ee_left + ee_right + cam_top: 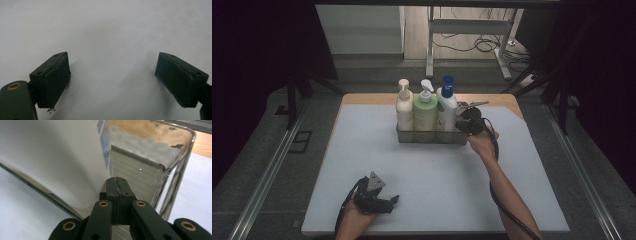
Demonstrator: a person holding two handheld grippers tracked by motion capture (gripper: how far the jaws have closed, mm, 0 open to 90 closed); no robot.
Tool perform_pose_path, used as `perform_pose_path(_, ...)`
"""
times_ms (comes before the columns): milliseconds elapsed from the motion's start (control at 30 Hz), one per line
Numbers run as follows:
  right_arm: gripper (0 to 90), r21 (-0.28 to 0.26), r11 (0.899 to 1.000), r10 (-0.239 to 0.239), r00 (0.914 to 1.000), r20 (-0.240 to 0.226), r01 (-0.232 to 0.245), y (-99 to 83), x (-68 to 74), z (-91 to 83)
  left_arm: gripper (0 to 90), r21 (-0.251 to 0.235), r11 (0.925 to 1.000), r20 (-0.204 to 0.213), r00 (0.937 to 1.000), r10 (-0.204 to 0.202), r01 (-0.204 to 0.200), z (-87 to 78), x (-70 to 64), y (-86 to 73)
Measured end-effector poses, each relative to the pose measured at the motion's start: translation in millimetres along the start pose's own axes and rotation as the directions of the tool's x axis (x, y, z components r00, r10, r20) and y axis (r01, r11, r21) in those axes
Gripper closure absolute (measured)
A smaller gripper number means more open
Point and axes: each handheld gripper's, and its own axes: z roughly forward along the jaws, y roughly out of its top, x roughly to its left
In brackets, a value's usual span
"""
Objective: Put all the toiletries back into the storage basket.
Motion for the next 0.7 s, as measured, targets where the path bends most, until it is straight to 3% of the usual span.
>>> perform_pose_path(700,89.3,0.007,0.999,-0.045,0.9986,-0.028,0.045,-2.5,11.9,-1.1,12.3,0.003,1.0,0.0,1.0,0.002,-0.002,-0.1,0.2,0.1)
